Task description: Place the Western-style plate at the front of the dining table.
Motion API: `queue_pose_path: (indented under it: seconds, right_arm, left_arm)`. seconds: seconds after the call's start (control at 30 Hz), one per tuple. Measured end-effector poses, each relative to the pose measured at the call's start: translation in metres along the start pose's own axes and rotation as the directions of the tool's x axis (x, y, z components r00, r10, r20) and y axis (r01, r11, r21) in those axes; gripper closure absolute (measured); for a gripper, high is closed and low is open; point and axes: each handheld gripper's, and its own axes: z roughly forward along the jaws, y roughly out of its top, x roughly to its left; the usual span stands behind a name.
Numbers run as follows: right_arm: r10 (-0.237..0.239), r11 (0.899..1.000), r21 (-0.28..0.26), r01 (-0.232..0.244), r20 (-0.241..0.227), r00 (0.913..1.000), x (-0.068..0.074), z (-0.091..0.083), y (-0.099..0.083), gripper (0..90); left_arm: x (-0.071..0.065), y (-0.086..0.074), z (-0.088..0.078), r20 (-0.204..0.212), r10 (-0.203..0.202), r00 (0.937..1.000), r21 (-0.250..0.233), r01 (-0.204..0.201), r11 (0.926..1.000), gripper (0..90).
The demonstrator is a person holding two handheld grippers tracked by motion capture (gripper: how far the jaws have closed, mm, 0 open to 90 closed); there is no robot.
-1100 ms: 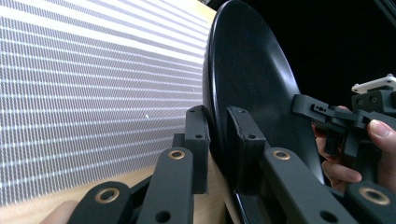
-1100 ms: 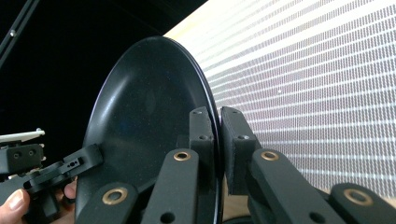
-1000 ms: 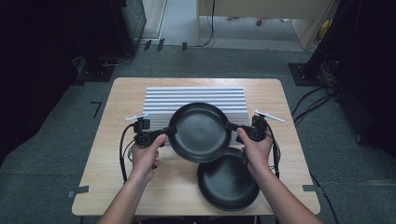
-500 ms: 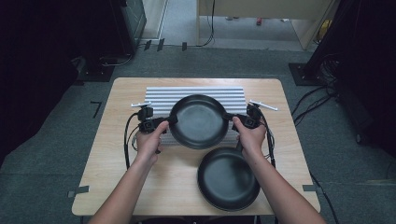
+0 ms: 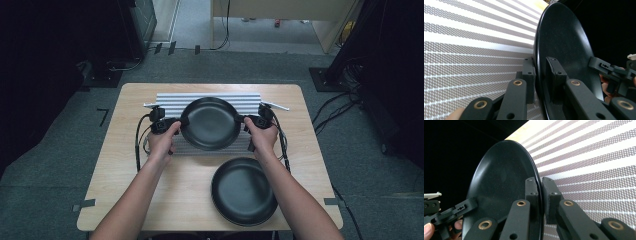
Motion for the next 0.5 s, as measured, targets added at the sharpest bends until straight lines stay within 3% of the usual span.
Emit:
queue_pose_path:
  seconds: [0.5]
  right_arm:
    - [0.007, 1.000, 0.002, -0.007, 0.054, 0.9985, -0.014, 0.035, 0.011, 83.2]
  left_arm:
    - [0.020, 0.016, 0.030, -0.068, -0.017, 0.9975, 0.032, 0.019, 0.9993, 77.4]
